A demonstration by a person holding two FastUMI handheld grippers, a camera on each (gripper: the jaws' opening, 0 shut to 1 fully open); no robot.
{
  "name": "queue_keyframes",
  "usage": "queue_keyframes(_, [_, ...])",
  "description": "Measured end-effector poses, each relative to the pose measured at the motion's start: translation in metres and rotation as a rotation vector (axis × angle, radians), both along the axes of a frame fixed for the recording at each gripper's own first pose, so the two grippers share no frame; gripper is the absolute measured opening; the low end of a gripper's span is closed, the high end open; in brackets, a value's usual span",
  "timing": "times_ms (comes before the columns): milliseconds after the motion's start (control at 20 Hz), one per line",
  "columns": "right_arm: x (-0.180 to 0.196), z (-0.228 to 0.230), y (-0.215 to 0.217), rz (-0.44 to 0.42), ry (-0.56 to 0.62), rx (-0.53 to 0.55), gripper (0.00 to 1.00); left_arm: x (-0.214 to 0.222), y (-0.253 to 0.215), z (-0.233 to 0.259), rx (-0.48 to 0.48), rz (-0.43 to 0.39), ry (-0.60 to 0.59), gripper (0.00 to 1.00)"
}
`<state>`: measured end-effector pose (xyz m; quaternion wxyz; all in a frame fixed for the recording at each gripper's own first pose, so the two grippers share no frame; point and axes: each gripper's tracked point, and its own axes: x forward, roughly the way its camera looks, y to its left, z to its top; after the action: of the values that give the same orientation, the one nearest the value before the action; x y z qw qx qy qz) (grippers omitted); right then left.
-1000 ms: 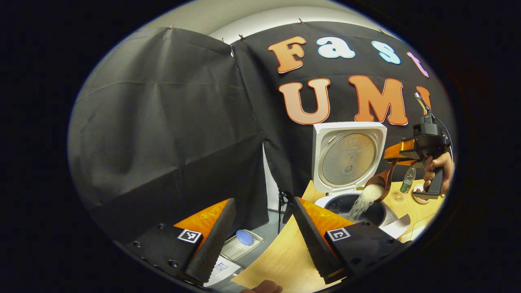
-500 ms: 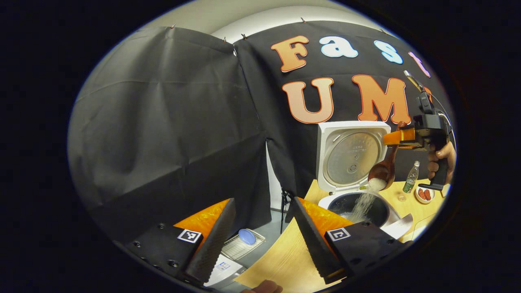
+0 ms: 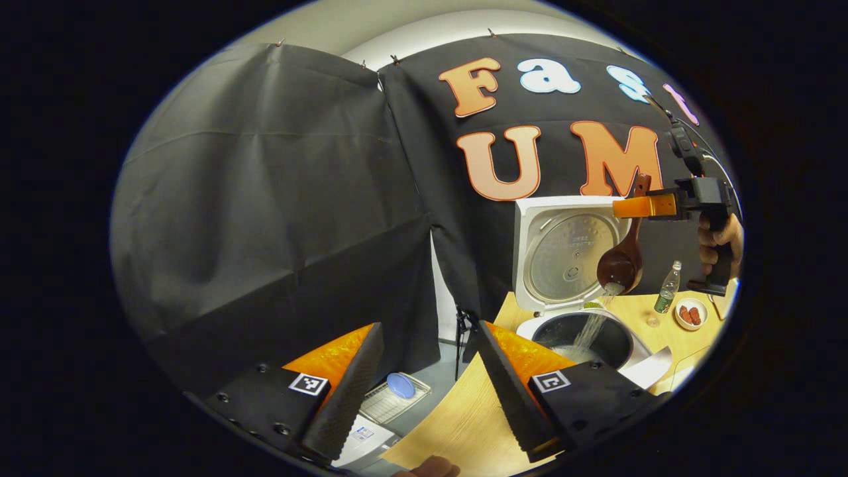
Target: Close the left gripper, press the button to open the rice cooker; take a wooden spoon from the chopstick holder with the right hand, scoop a spoonful of rice and pour it into the rice cooker, then put the wooden spoon back into the chopstick holder.
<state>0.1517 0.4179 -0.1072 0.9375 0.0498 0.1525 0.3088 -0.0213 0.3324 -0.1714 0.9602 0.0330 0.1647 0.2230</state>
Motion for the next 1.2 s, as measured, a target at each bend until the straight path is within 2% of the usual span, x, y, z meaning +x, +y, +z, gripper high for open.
queue_keyframes(250, [-0.019,0.009,0.026,0.116,-0.120,-0.104,0.13,-0.004,0.003,-0.001,0.000,0.005,0.004,0.96])
queue_keyframes(300, [-0.022,0.009,0.030,0.133,-0.138,-0.124,0.13,-0.005,0.003,0.000,0.000,0.005,0.004,0.91])
queue_keyframes(350, [-0.024,0.010,0.031,0.140,-0.152,-0.139,0.13,-0.006,0.004,-0.001,0.001,0.008,0.004,0.96])
queue_keyframes(450, [-0.030,0.007,0.030,0.134,-0.140,-0.138,0.13,-0.006,0.005,-0.002,-0.001,0.012,0.002,0.96])
queue_keyframes(500, [-0.033,0.004,0.029,0.142,-0.126,-0.118,0.13,-0.007,0.004,-0.001,-0.004,0.010,-0.001,0.96])
queue_keyframes(550, [-0.036,0.002,0.027,0.141,-0.111,-0.094,0.13,-0.007,0.002,0.000,-0.001,0.012,-0.007,0.90])
queue_keyframes(600, [-0.038,0.001,0.021,0.133,-0.090,-0.074,0.13,-0.007,0.001,0.001,0.002,0.011,-0.010,0.96])
queue_keyframes(700, [-0.036,0.002,0.007,0.103,-0.041,-0.019,0.13,-0.006,-0.006,0.002,0.006,0.016,-0.008,0.96])
queue_keyframes(950, [-0.026,0.012,-0.054,0.006,0.059,0.129,0.13,-0.007,-0.043,0.014,-0.013,0.015,-0.034,0.96])
queue_keyframes(1200, [-0.037,0.008,-0.122,-0.071,0.181,0.280,0.13,-0.015,-0.081,0.019,-0.025,0.007,-0.034,0.96])
